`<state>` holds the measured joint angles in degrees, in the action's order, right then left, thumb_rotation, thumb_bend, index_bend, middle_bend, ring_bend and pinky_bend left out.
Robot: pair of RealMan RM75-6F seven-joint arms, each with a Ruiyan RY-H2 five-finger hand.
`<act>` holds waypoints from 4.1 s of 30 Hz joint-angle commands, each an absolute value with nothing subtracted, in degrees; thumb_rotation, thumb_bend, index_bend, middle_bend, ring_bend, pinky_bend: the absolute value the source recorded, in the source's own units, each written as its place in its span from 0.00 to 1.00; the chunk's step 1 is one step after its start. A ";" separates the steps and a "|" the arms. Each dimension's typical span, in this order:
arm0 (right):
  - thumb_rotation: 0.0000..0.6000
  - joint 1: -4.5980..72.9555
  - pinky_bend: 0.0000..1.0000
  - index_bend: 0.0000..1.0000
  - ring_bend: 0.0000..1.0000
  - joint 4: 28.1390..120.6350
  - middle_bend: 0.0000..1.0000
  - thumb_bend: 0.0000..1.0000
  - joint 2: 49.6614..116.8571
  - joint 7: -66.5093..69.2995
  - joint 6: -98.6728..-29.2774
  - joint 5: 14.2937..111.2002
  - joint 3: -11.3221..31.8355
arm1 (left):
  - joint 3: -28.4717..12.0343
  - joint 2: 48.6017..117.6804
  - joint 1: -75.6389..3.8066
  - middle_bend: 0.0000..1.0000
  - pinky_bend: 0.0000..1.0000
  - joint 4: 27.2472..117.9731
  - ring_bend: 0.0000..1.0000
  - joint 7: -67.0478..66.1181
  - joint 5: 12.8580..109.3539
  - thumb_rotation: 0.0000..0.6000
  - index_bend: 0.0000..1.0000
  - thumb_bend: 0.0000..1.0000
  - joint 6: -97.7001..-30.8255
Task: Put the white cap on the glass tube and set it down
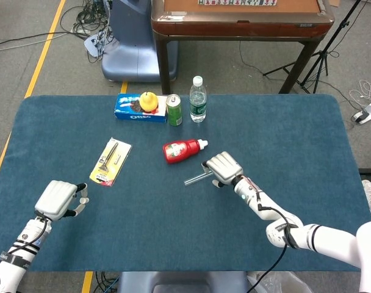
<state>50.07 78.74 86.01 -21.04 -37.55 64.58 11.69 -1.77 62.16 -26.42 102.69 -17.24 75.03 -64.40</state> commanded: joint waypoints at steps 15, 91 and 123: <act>1.00 54.71 1.00 0.47 1.00 68.74 0.98 0.26 93.19 -22.64 -36.04 59.46 9.71 | -1.74 62.51 -25.97 1.00 1.00 101.48 1.00 -16.02 74.79 1.00 0.53 0.25 -63.60; 1.00 48.84 1.00 0.80 1.00 87.06 1.00 0.45 88.01 1.76 -51.45 65.29 16.11 | -18.28 60.30 -41.04 1.00 1.00 110.99 1.00 -2.78 74.85 1.00 0.53 0.25 -58.21; 1.00 50.29 1.00 0.81 1.00 88.29 1.00 0.46 89.85 5.05 -50.31 65.19 17.98 | -17.40 66.44 -47.78 1.00 1.00 111.05 1.00 -15.65 71.96 1.00 0.54 0.25 -58.98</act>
<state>50.29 88.29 89.85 5.05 -50.31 65.19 17.98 -17.41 66.42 -47.77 111.04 -15.64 71.98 -59.00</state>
